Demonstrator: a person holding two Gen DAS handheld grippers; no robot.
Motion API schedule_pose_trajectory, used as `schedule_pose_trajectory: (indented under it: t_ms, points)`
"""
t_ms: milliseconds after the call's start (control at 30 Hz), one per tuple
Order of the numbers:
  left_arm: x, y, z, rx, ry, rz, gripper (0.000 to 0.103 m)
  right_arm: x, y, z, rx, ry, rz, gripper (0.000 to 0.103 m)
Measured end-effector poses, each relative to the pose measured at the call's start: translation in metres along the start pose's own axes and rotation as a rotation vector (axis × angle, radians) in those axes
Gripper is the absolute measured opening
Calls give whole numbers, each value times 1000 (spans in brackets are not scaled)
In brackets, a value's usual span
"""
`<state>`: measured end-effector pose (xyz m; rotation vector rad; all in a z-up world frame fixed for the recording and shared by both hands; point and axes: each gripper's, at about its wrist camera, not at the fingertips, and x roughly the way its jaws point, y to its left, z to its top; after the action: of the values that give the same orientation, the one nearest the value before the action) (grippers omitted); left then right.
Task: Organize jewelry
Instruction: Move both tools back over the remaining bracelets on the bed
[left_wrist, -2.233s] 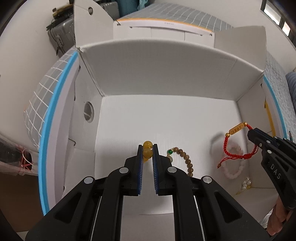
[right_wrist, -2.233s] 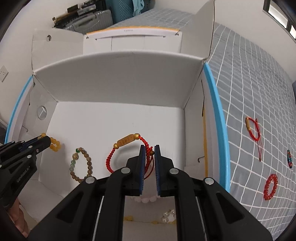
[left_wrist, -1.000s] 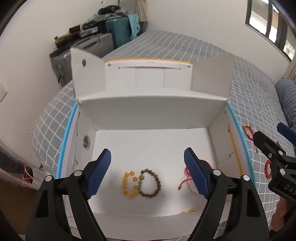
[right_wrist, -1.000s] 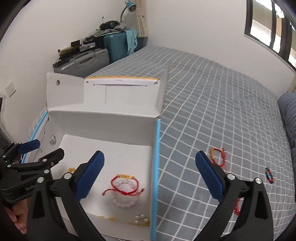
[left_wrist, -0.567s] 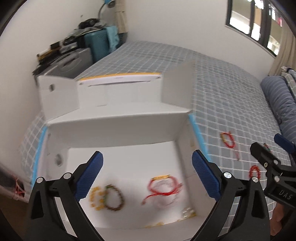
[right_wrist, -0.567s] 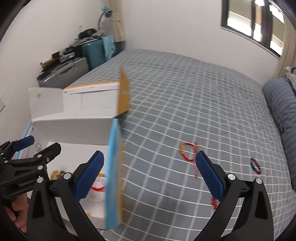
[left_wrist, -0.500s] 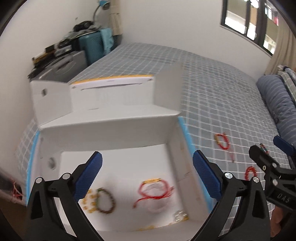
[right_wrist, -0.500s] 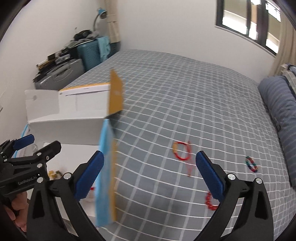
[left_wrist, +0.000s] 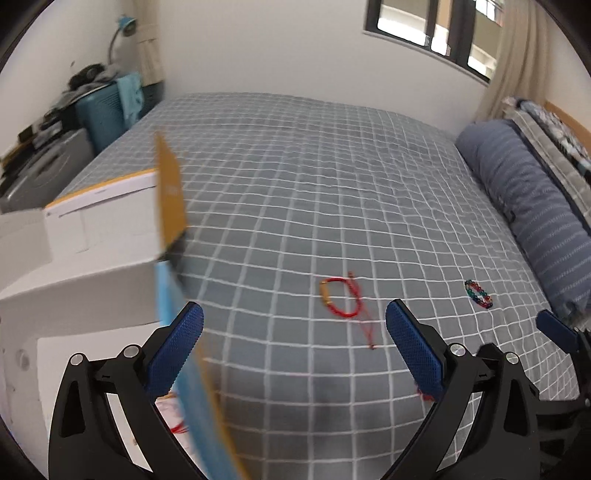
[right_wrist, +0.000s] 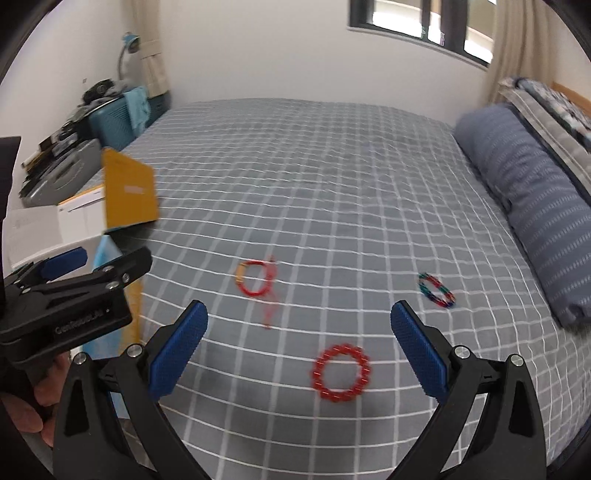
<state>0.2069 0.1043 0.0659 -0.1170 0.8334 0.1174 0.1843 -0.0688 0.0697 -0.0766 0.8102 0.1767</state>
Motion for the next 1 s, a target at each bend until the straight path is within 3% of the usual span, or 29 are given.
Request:
schedule_pose_trajectory:
  t_ms: [333, 633, 900, 1000]
  points:
    - [78, -33, -5, -34, 91, -46, 97, 46, -57, -23, 82, 81, -56, 95]
    - [128, -40, -11, -38, 128, 20, 97, 89, -73, -57, 90, 200, -43, 95]
    - [173, -39, -12, -74, 192, 99, 97, 107, -70, -68, 77, 245, -49, 95]
    - [189, -35, -12, -90, 211, 129, 97, 112, -71, -72, 74, 267, -42, 88]
